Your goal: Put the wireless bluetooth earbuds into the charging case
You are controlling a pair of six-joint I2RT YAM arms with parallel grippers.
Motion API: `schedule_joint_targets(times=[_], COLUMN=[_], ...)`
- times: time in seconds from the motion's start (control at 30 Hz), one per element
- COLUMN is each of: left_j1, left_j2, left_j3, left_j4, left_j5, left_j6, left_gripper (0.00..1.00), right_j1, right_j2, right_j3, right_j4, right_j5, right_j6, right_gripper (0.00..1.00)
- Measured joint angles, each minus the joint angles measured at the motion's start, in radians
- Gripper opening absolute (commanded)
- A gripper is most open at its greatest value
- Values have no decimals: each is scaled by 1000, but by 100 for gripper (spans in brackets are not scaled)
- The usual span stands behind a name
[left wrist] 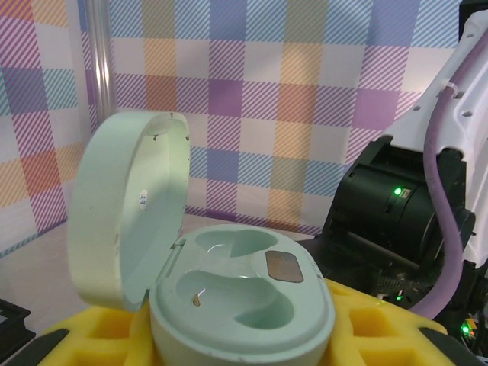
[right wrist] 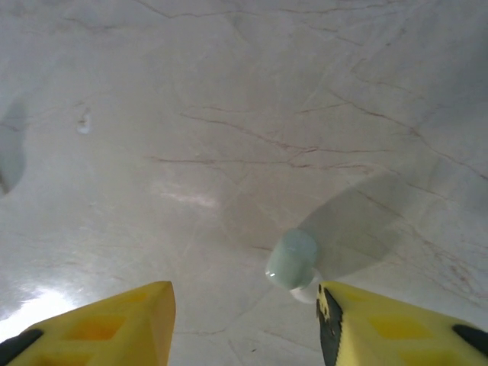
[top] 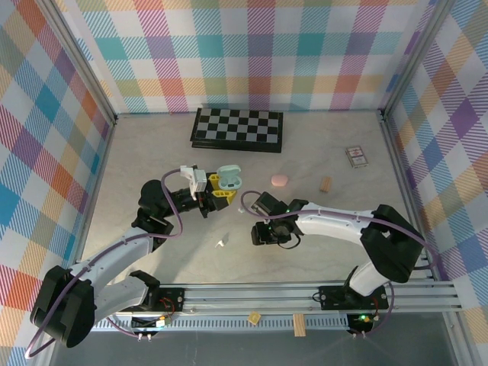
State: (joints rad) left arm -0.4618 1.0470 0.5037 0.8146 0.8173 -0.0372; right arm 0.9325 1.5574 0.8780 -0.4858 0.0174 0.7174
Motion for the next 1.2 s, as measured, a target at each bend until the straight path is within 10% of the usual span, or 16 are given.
schedule_joint_targets(times=[0.67,1.2], left_j1=[0,0], left_j2=[1,1], left_j3=[0,0], left_j4=[52,52], left_j5=[26,27], left_j6=[-45,-45], left_gripper=[31,31], right_j1=[0,-23], right_j2=[100,103], right_j3=[71,123], right_j4=[-45,-114], right_j5=[64,107], right_j6=[-54,-189], right_gripper=[18,20])
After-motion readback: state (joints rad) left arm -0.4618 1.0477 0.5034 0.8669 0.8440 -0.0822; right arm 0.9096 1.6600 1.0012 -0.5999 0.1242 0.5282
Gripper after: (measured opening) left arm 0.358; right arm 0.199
